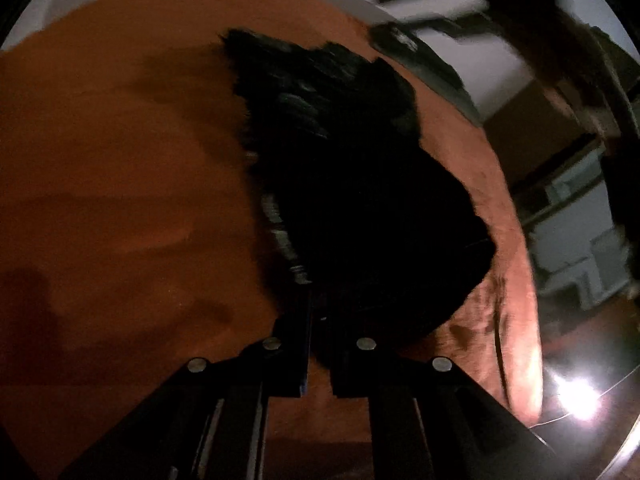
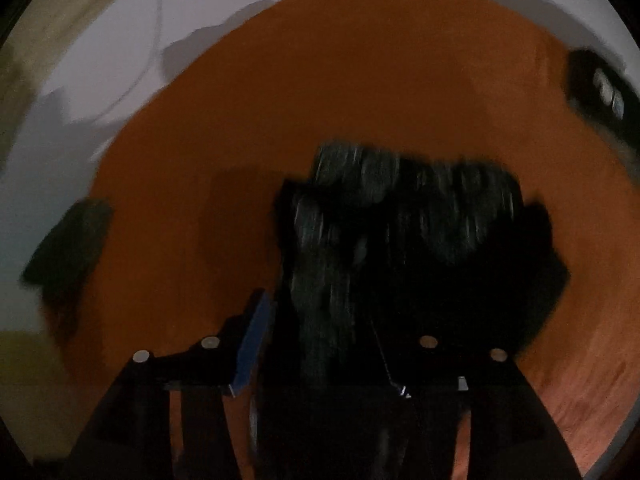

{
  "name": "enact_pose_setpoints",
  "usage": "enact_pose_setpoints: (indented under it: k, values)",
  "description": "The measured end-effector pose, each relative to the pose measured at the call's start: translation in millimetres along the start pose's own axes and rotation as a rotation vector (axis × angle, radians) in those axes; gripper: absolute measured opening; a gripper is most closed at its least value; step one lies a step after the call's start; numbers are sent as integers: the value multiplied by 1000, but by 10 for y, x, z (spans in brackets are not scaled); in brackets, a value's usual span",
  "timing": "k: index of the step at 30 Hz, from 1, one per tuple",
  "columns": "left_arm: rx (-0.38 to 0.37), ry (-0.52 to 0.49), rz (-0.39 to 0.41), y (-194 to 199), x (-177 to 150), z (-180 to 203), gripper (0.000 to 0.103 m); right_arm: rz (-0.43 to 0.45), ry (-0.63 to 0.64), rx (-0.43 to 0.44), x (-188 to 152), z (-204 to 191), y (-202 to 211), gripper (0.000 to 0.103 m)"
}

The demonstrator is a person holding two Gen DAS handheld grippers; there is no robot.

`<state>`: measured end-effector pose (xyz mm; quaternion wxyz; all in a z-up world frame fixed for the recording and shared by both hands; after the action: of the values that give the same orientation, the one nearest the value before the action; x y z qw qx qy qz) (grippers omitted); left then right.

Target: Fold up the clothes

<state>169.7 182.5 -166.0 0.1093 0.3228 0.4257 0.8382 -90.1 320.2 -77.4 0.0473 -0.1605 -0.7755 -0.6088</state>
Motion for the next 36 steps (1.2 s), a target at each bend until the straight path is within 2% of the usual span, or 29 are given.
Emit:
enact_pose_setpoints:
  k: [4,5,7,8,9,12,14,20,23,24,25,27,31,33,34,35,36]
  values:
    - [-83,-67,-45,-198,17,340,9,9,-8,99,-1041,222,392,51]
    - [-103,-84,-57,-247,21,424,12,14,-8,111,-1312,282,449,51]
    - [-145,-118,-79,-341,27,592,26,36,-5,101,-1775,389,485,51]
    - [-128,-140,-79,-386,-8,633,34,56,-14,84,-1992,457,494,51]
    - [-111,-162,-79,-430,-43,673,38,71,-33,78,-2169,501,497,51]
    - [-51,-212,-61,-569,-69,764,41,140,-111,88,-2589,582,360,51]
    - [-1,-223,-24,-668,17,785,46,174,-121,49,-2788,584,221,51]
    - [102,-135,-2,-789,209,680,49,185,-208,53,-3030,552,-143,51]
    - [37,-47,39,-719,296,615,47,190,-183,25,-3046,510,-215,51]
    - [8,-26,57,-678,334,619,34,201,-156,9,-3028,479,-215,51]
    - [-18,-13,82,-614,390,638,27,212,-129,-8,-3009,447,-217,51]
    - [-23,-10,117,-486,481,665,15,233,-84,-54,-2957,387,-244,51]
    - [-52,-44,124,-294,576,721,15,284,-3,-136,-2865,243,-259,51]
    - [-73,-66,100,-300,617,757,14,325,28,-163,-2838,141,-221,51]
    - [-108,-70,68,-295,634,769,14,361,60,-177,-2827,60,-179,52]
    - [-125,-72,52,-310,618,748,14,396,91,-191,-2816,-21,-135,57]
    - [-123,-83,47,-256,598,760,14,433,122,-207,-2808,-104,-88,69]
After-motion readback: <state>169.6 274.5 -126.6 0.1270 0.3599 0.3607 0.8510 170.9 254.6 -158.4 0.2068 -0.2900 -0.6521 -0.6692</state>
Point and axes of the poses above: each gripper's, at about its wrist camera, not at the fingertips, and y roughly against the way its jaws point, z to its right, x to its top, the point moved 10 cm from there along -y, roughly the way its jaws point
